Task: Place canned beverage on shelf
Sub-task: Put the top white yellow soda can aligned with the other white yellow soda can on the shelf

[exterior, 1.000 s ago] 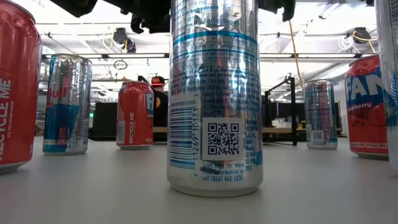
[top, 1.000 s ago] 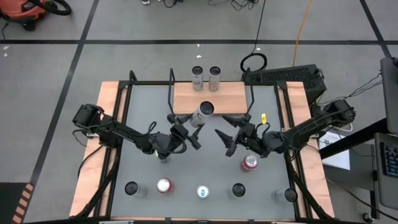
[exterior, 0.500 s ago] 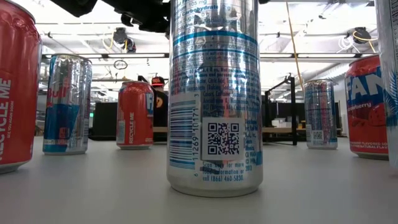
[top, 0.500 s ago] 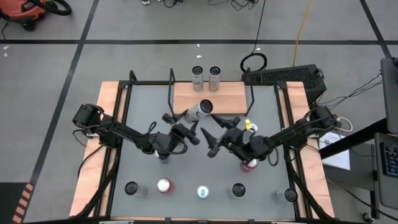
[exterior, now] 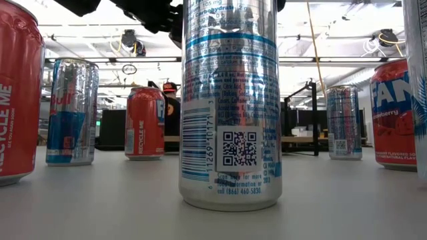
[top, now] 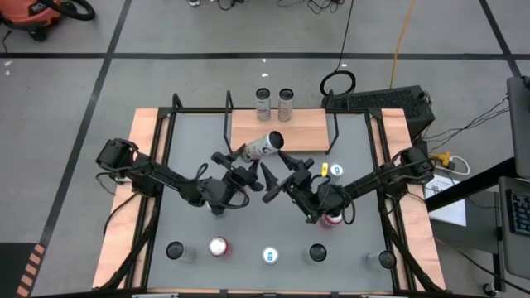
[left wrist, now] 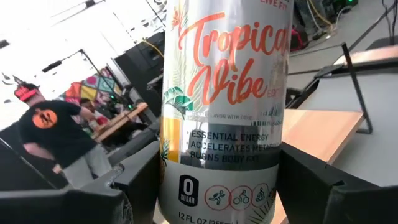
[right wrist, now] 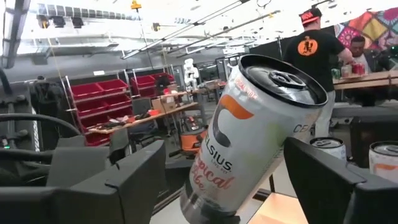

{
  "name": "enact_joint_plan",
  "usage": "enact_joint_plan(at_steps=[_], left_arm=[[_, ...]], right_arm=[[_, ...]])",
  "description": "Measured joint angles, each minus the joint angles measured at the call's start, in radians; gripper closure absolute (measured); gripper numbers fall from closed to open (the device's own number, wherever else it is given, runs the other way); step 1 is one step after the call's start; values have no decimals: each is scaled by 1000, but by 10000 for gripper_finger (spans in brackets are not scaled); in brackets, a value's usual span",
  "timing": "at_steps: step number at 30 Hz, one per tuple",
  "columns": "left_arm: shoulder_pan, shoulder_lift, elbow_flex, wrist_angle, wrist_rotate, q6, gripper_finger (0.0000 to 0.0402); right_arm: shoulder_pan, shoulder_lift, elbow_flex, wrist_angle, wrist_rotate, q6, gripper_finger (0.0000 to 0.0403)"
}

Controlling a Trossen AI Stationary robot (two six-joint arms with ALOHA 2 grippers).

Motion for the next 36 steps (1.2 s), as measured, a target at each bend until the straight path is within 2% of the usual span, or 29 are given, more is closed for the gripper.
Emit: enact_joint_plan(at_steps=[12, 18, 23, 28, 33, 36], left_arm=[[-3, 0, 0, -2, -42, 117, 147], [-4, 1, 0, 21, -42, 220, 147], [-6, 2, 0, 42, -45, 275, 147], [-9, 2, 0, 117, -60, 356, 147], [-33, 2, -1, 135, -18, 359, 147], [-47, 2, -1, 130, -2, 365, 147]], right_arm=[[6, 1, -1, -29, 9, 37, 110], [18, 1, -1, -142, 94, 43, 110], [38, 0, -1, -246, 100, 139, 110], [73, 0, -1, -239, 155, 126, 110], [78, 0, -7, -222, 145, 144, 110], [77, 0, -53, -188, 77, 223, 110]])
